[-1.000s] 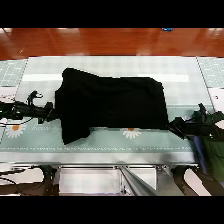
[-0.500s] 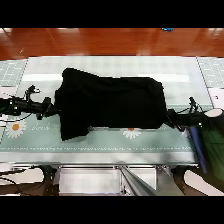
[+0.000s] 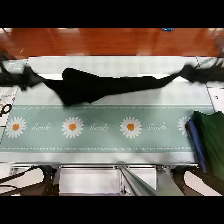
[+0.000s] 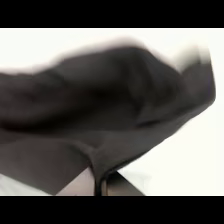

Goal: Fold the shirts.

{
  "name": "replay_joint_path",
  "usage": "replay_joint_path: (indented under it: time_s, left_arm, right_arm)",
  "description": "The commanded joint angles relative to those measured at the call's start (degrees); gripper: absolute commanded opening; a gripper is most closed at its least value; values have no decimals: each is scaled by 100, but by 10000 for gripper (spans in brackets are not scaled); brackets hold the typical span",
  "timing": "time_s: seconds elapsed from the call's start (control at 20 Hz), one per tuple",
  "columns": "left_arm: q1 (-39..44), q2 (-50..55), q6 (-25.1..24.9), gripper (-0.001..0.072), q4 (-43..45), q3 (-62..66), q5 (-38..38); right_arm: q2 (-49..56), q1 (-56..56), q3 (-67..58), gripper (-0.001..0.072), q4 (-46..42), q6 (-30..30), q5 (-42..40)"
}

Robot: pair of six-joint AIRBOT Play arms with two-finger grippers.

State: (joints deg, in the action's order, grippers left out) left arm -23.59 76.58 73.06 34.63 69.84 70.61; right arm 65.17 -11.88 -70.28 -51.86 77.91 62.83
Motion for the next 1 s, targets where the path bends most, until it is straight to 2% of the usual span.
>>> replay_joint_path:
  time_s: [0.0,0.15,0.2,0.25,0.3,0.4,0.55,0.75,0.95]
  left_arm:
    - [39,-511,437,18,-166,1770,-90]
    - [-85,-1370,363,18,254,2962,-269]
    - [-109,-1731,-289,18,358,3091,-227]
    - [-111,-2103,-249,18,675,3086,-157]
    - [-114,-2529,146,18,1104,3086,-186]
    - [-114,-3366,328,18,1969,3093,-566]
    - [101,-4356,798,18,3123,3193,-426]
    - [1508,-5211,1401,18,5007,3200,-31]
    - [2588,-5313,2028,18,5755,3128,640]
  right_arm:
    - [-337,13,-2448,25,-942,326,682]
    - [-739,15,-3941,25,-1582,579,992]
    - [-933,15,-4183,26,-1635,564,1198]
    - [-1207,15,-4238,25,-1652,507,1375]
    - [-1467,15,-4238,26,-1759,490,1467]
    - [-1963,15,-4238,26,-2004,474,1475]
    - [-2590,20,-4234,26,-2450,577,1652]
    - [-3244,20,-3906,25,-2568,748,1967]
    - [-3460,17,-3167,26,-2468,984,2435]
